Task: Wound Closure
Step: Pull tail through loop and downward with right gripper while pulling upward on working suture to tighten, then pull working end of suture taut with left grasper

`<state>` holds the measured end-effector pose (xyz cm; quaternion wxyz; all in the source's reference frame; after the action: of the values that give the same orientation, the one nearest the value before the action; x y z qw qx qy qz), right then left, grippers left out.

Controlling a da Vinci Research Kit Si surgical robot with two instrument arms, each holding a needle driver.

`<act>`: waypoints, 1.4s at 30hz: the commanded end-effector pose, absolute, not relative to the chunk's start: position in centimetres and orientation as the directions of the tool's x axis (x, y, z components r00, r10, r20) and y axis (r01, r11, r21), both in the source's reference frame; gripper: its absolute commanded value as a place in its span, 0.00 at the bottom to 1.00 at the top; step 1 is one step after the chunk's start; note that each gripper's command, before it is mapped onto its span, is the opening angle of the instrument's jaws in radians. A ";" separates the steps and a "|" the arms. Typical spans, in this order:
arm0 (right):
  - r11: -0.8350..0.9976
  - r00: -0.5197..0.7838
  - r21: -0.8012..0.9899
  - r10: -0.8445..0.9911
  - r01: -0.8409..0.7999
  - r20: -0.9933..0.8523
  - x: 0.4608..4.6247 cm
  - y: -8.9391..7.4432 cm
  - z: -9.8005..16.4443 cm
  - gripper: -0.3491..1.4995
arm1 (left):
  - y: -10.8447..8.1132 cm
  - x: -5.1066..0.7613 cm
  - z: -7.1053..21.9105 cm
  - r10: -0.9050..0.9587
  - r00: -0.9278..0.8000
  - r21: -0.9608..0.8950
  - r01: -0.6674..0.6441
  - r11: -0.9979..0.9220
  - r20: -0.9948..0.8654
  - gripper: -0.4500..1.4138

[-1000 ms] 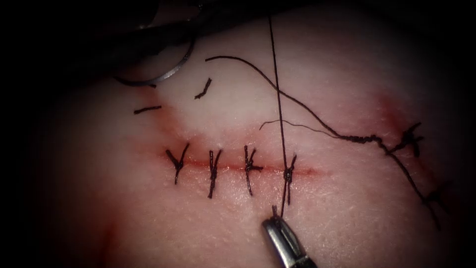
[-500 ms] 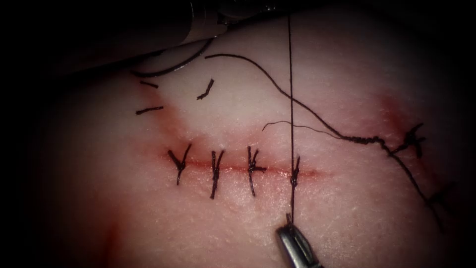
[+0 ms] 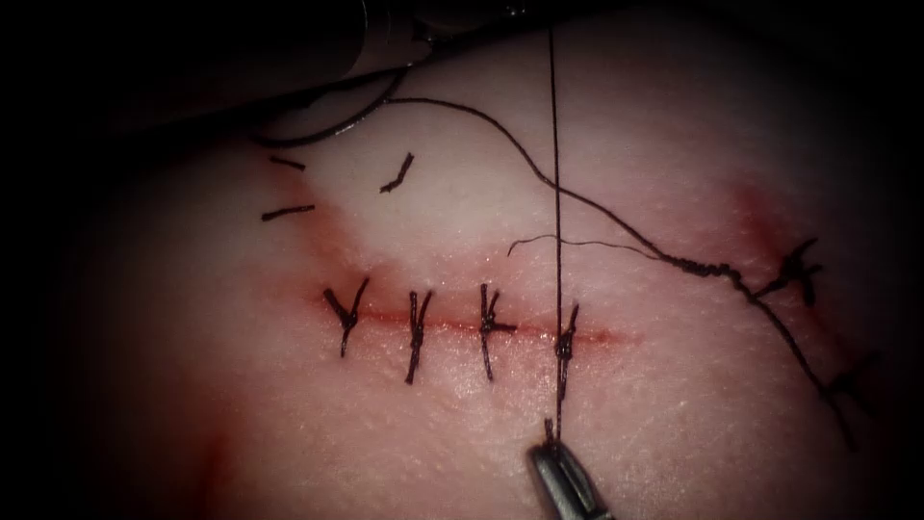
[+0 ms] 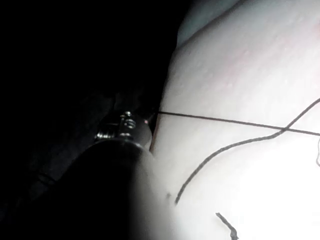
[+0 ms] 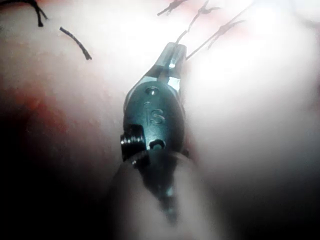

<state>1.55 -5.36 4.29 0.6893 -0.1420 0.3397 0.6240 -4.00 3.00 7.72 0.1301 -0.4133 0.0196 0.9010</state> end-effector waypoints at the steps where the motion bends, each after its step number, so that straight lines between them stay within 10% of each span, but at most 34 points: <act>1: 0.165 -0.037 0.242 0.751 -0.956 -0.659 1.63 -5.3 4.2 0.00 | 3.1 -4.02 7.7 0.217 -0.620 -0.072 -0.250 -0.966 -0.754 0.00; 5: 0.141 -0.118 0.286 0.678 -0.948 -0.725 1.63 -5.2 4.1 0.04 | 3.1 -3.97 7.5 0.213 -0.588 -0.095 -0.225 -0.970 -0.781 0.00; 6: 0.160 -0.146 0.322 0.648 -0.933 -0.747 1.63 -5.1 4.0 0.68 | 3.0 -3.95 7.4 0.244 -0.570 -0.129 -0.234 -0.964 -0.785 0.00; 9: 0.174 -0.213 0.404 0.632 -0.898 -0.745 1.61 -5.0 3.9 0.89 | 2.9 -3.88 7.1 0.255 -0.552 -0.158 -0.217 -0.963 -0.794 0.00; 24: 0.200 -0.224 0.526 0.740 -0.827 -0.634 1.11 -4.3 3.3 0.94 | 2.2 -3.26 5.1 0.288 -0.464 -0.226 -0.185 -0.956 -0.838 0.00; 33: 0.511 0.163 0.274 0.655 -0.815 -0.738 1.43 -3.4 3.5 0.95 | 2.1 -3.12 4.2 0.270 -0.443 -0.191 -0.216 -0.958 -0.855 0.00; 42: 0.604 0.271 0.193 0.590 -0.773 -0.761 1.85 -3.1 3.8 0.95 | 2.0 -3.07 3.9 0.247 -0.451 -0.158 -0.226 -0.961 -0.858 0.00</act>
<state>1.75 -3.18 3.83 0.7921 -0.1057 0.4205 0.4297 -3.02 1.90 3.82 0.1389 -0.5034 -0.0098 0.8527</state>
